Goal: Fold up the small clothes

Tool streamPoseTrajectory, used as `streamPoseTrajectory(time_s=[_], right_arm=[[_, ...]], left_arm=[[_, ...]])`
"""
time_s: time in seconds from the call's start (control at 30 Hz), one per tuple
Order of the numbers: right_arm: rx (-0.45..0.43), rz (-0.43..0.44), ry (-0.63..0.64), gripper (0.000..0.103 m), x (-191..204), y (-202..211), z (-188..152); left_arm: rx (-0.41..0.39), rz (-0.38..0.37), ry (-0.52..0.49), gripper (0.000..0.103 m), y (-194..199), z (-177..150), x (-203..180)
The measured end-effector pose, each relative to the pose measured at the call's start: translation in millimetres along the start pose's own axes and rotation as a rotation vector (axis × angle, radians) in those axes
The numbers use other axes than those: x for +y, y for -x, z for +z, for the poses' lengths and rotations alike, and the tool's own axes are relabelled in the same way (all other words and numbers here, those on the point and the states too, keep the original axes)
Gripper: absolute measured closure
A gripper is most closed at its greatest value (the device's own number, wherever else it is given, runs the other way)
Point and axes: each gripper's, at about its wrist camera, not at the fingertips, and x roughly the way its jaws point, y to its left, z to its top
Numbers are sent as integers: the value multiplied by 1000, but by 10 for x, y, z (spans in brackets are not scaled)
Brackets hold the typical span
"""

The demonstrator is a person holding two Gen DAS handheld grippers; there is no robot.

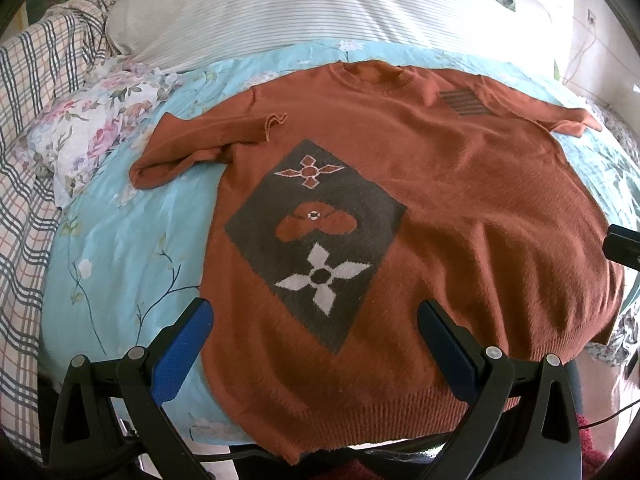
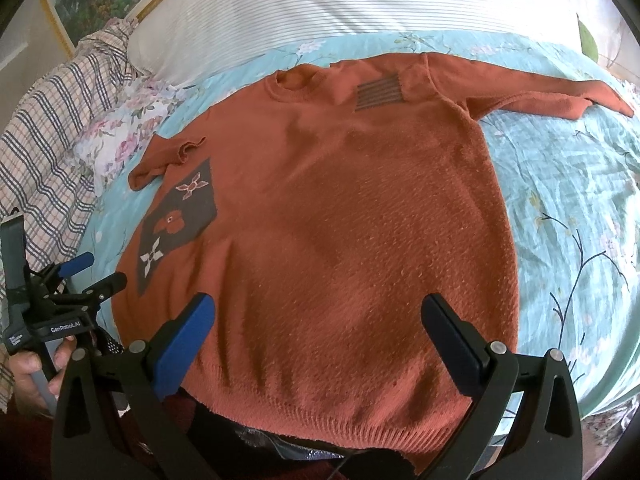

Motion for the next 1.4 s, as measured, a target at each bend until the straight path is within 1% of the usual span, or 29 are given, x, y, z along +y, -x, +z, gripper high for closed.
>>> streamPoseTrajectory(time_s=[0.07, 0.17, 0.3, 0.33, 0.37, 0.4, 0.43, 0.5, 0.53, 0.57, 0.6, 0.63, 0.67, 0.73, 0.77, 0.8, 0.83, 0.9, 0.97, 1.07, 1.2, 1.23, 1.27, 1.3, 1.33, 1.4], right_arm=[[-5, -15, 6, 0, -43, -4, 19], [-36, -19, -24, 0, -163, 21, 82], [-89, -47, -73, 0, -453, 93, 212], [-87, -54, -101, 0, -563, 102, 261], [-115, -66, -109, 0, -666, 140, 308], [-125, -75, -131, 0, -774, 167, 346], [-118, -79, -176, 0, -916, 172, 398], [-151, -95, -218, 1, -1144, 246, 488], [-193, -113, -262, 1, -1277, 288, 538], [-206, -121, -288, 2, -1418, 323, 594], [-243, -140, -298, 6, -1553, 417, 655], [-265, -156, -324, 12, -1707, 474, 715], [-286, -167, -359, 16, -1891, 534, 778], [-323, -181, -435, 30, -2242, 638, 883], [-336, -188, -477, 34, -2429, 658, 937], [-348, -207, -511, 40, -2584, 658, 992], [-350, -236, -535, 43, -2719, 641, 1047], [-360, -261, -571, 43, -2969, 614, 1145], [-359, -246, -632, 43, -3238, 515, 1246], [-358, -255, -681, 43, -3589, 379, 1420], [-362, -244, -713, 43, -3856, 191, 1596], [-367, -243, -707, 46, -3898, 160, 1638], [-369, -248, -704, 53, -3933, 129, 1670], [-362, -250, -700, 77, -3941, 104, 1687], [-352, -243, -694, 93, -3950, 86, 1723], [-357, -253, -653, 95, -3819, 91, 1784]], left_arm=[[1, -7, 0, 1, -32, 34, -10], [-21, 0, -4, 1, -72, 80, -27], [-22, -4, -3, 1, -133, 165, -40], [-27, -4, -6, 1, -160, 208, -52], [-29, -5, -8, 1, -168, 226, -60], [-36, -6, -12, 1, -176, 255, -75], [-37, -8, -14, 1, -182, 278, -86], [-46, -9, -24, 1, -193, 345, -122], [-54, -7, -31, 1, -195, 382, -147], [-60, -10, -36, 1, -198, 423, -172], [-66, -9, -38, 1, -201, 452, -189], [-68, -16, -37, 1, -207, 477, -206], [-68, -22, -35, 1, -216, 508, -227], [-67, -32, -35, 1, -235, 540, -264], [-61, -36, -39, 1, -261, 563, -294], [-53, -38, -41, 1, -282, 568, -309], [-50, -38, -43, 1, -293, 573, -325], [-32, -37, -51, 1, -350, 589, -369], [-14, -35, -60, 1, -416, 614, -419], [9, -43, -68, 1, -493, 651, -478], [33, -49, -77, 1, -582, 692, -558], [38, -53, -79, 1, -606, 703, -580], [46, -60, -82, 1, -641, 717, -607], [47, -63, -83, 1, -651, 720, -621], [48, -67, -85, 1, -669, 727, -640], [51, -76, -88, 1, -695, 733, -669]])
